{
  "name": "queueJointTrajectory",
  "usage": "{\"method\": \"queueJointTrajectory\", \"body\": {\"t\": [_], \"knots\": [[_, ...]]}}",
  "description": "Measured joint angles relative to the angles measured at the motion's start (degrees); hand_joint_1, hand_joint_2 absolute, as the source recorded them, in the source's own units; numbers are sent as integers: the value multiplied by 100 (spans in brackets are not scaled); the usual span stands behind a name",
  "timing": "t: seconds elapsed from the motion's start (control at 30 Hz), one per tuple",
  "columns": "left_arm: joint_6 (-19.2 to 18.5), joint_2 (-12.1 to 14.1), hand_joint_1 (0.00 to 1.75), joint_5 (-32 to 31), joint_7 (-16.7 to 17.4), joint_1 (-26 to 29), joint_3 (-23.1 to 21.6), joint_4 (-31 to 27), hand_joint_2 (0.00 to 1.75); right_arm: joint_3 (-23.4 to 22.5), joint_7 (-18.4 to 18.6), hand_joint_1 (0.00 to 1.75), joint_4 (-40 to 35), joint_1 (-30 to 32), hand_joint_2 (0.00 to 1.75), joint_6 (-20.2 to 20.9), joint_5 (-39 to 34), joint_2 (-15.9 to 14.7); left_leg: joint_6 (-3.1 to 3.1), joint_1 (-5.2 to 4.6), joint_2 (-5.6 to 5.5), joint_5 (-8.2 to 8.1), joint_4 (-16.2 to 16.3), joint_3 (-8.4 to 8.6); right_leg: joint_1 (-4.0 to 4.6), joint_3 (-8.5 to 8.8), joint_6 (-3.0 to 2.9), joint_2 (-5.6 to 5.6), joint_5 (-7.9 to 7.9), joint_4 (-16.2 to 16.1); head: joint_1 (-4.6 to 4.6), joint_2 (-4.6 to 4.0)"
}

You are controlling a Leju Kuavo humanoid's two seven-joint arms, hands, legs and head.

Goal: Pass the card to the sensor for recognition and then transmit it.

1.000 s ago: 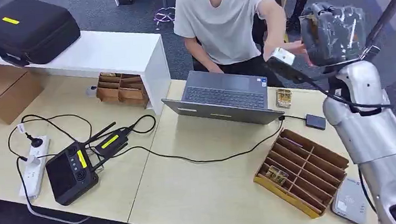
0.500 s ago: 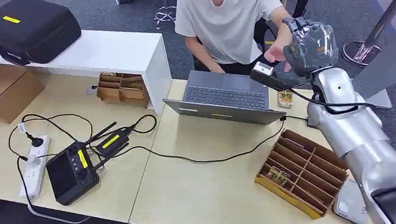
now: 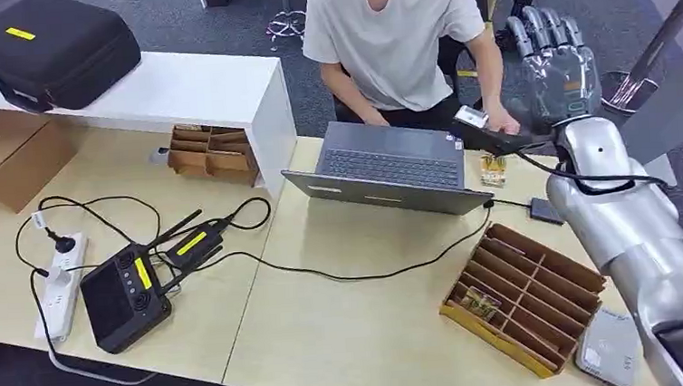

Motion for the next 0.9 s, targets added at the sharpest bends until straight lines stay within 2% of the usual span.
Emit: {"method": "queueJointTrajectory", "body": {"t": [0.1,0.17,0.23,0.4,0.63,0.7,0.8,0.9], "knots": [[2,0,0,121,-11,32,0,2,175,-33,28,0,129,-68,175,160,50,-557,2,-1,-29,0,8,-8,0,9,1,-28,-1,-7,-2,0],[0,0,0,164,-11,42,2,0,175,-94,-142,0,267,-78,175,107,9,-983,7,-1,-39,-1,9,-17,0,19,3,-37,0,-10,2,0],[-2,0,0,177,-11,44,0,2,175,-153,-255,0,365,-75,175,50,-28,-1274,11,-3,-33,-4,10,-18,-1,16,9,-31,4,-12,2,0],[-2,0,0,195,-9,45,0,0,175,-177,-197,0,518,-75,175,50,29,-1590,20,-3,26,-13,9,-11,-1,-5,16,27,10,-12,-2,0],[-2,0,0,197,-9,45,0,0,175,-177,-153,0,604,-75,175,57,55,-1704,16,1,23,-7,5,-10,2,-7,16,23,10,-5,-2,0],[-4,0,0,230,-9,44,2,2,175,-175,-35,0,625,-78,175,181,175,-1788,17,0,23,-7,8,-8,1,-10,16,23,10,-7,-2,0],[-7,0,0,276,-9,48,0,2,175,-203,-22,0,651,-43,175,223,227,-2157,21,-1,-17,-5,16,-19,0,-6,18,-20,8,-11,-2,0],[-9,-2,0,359,-11,55,2,2,175,-378,-195,0,693,179,175,109,61,-2826,24,0,-61,-6,21,-23,1,15,26,-63,3,-33,-2,0]]}}
